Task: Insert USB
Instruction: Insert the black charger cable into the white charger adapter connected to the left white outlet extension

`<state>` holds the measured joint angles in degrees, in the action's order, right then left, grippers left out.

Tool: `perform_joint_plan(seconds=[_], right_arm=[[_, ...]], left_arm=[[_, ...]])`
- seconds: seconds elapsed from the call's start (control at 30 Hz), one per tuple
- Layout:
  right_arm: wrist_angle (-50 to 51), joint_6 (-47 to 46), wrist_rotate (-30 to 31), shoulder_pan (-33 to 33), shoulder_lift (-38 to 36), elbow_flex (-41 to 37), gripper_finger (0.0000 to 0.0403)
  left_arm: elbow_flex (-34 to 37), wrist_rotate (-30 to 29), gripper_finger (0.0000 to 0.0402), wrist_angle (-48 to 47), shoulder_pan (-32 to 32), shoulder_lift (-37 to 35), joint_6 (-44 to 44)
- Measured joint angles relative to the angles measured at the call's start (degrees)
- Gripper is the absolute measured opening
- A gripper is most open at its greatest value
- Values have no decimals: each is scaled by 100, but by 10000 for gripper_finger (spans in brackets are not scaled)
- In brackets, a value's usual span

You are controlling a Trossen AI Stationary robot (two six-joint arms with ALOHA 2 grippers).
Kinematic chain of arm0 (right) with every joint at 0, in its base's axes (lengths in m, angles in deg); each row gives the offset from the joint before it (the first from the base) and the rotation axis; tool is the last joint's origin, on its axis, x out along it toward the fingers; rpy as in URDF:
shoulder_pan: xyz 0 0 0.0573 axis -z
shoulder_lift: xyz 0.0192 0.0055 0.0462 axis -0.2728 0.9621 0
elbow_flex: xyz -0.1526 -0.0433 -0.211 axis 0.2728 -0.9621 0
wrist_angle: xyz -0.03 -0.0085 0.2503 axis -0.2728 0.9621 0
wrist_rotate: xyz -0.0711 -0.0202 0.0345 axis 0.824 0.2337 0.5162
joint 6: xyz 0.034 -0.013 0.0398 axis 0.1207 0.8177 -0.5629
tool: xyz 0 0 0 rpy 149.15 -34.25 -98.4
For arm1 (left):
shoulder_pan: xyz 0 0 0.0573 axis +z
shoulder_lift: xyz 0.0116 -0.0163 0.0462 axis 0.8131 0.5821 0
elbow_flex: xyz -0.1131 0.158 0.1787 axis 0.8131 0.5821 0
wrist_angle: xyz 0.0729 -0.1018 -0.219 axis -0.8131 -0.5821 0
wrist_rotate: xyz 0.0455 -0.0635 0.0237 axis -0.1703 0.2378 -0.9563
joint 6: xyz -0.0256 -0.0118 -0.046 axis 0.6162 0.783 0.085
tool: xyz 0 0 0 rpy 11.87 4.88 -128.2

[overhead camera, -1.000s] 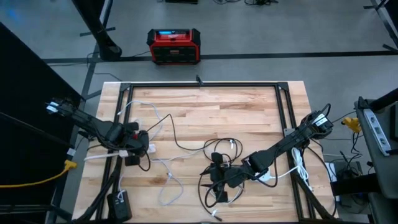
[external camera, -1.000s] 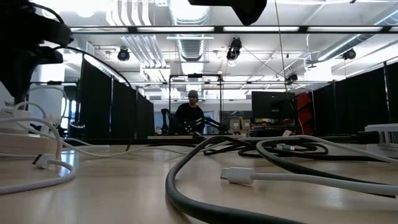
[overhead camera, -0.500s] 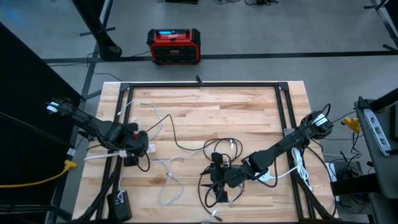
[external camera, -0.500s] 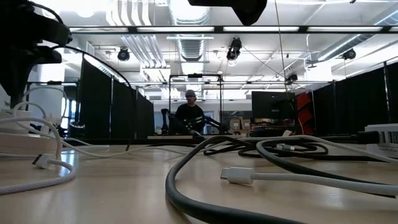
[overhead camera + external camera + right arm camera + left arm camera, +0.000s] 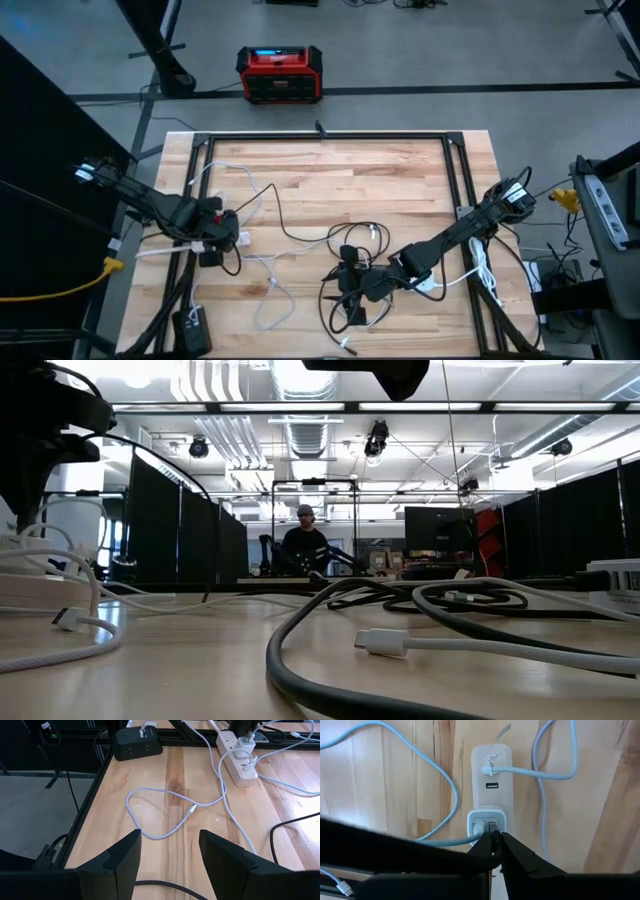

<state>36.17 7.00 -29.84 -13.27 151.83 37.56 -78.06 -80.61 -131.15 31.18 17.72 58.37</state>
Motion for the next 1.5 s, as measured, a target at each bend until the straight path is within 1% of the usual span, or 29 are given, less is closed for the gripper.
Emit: perform_joint_plan(seconds=[0.23, 0.47, 1.0, 1.27, 1.5], right_arm=[[0, 0, 0, 0, 0, 0, 185], [2, -2, -2, -2, 0, 0, 185], [2, -2, -2, -44, 0, -2, 185], [4, -2, -4, -66, 2, -2, 185], [4, -2, -3, -78, 2, -2, 185]], left_arm=[[2, 17, 11, 24, 0, 0, 9], [186, -28, 11, 148, -2, -26, 52], [332, -74, 11, 418, -2, -20, 201], [337, -25, 11, 379, -2, -28, 322], [359, 43, 11, 249, -76, -179, 502]])
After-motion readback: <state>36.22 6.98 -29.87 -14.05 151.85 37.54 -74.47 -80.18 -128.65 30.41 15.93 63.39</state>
